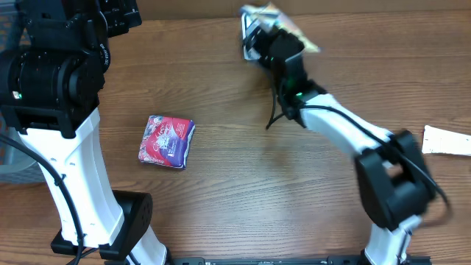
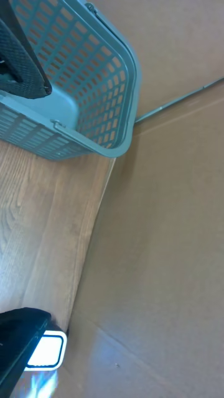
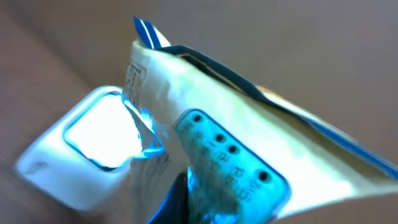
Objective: Scan the item barcode
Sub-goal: 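Carry the blue-white bag right and drop it at the table edge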
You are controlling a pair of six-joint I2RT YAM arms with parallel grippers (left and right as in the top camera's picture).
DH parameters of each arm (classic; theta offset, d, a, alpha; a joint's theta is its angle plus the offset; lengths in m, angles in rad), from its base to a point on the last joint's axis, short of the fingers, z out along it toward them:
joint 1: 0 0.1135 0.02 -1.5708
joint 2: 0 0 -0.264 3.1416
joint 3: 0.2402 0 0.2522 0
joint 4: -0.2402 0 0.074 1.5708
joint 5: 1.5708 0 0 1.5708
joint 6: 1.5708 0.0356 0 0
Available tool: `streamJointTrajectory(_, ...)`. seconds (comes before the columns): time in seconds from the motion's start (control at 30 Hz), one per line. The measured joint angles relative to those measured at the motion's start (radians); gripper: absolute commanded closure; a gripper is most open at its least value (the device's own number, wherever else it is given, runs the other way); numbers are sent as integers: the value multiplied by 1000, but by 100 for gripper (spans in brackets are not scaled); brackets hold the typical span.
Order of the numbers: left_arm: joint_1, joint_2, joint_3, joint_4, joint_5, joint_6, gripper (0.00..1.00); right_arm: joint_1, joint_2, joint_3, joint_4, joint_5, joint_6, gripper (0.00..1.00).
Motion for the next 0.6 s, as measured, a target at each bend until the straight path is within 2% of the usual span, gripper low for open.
streamJointTrajectory(0.13,0,0,0,0,0,0,0,-16,-180,5,-239,132,151,96)
streamJointTrajectory(0.27,0,0,0,0,0,0,0,-108,-268,19,-492,191,362,96)
streamJointTrajectory(0.43,0,0,0,0,0,0,0,-375,-237,10,-695,154,663,96)
streamJointTrajectory(0.6,0,0,0,0,0,0,0,-650,-189,4,-809,113,867,96)
